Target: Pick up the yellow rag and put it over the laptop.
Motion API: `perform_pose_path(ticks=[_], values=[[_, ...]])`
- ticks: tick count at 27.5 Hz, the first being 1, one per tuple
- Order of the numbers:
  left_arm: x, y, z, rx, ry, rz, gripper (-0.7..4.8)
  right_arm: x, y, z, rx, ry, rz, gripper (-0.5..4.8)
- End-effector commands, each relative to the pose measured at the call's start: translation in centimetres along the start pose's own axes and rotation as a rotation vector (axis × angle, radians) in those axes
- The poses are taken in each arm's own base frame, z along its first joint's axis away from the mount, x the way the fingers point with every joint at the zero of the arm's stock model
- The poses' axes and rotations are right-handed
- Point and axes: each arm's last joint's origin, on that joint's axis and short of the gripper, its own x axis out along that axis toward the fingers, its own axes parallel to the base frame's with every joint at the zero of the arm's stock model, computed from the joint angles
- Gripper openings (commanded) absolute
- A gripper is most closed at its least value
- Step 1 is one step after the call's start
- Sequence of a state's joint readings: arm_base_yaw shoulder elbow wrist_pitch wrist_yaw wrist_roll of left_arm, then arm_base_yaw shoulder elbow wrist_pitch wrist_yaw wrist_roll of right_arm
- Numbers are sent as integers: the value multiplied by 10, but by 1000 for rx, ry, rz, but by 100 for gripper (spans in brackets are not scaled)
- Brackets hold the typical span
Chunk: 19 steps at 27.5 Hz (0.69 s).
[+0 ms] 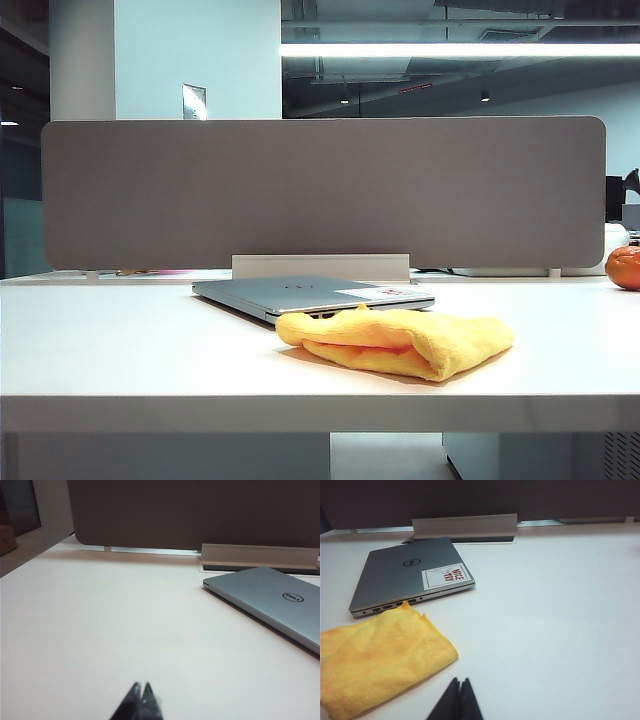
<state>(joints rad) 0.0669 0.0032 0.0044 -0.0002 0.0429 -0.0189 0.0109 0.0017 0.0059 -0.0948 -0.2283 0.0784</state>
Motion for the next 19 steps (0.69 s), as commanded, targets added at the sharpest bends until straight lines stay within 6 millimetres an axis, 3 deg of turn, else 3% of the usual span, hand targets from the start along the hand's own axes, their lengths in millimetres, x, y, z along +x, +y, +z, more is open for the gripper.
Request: perform_pose_path(ticks=[1, 19], values=[[0, 0, 2, 1, -11, -7, -6, 0, 0, 0, -3, -13, -1, -6], [0, 0, 2, 4, -11, -4, -6, -1, -7, 1, -1, -32, -234, -6]])
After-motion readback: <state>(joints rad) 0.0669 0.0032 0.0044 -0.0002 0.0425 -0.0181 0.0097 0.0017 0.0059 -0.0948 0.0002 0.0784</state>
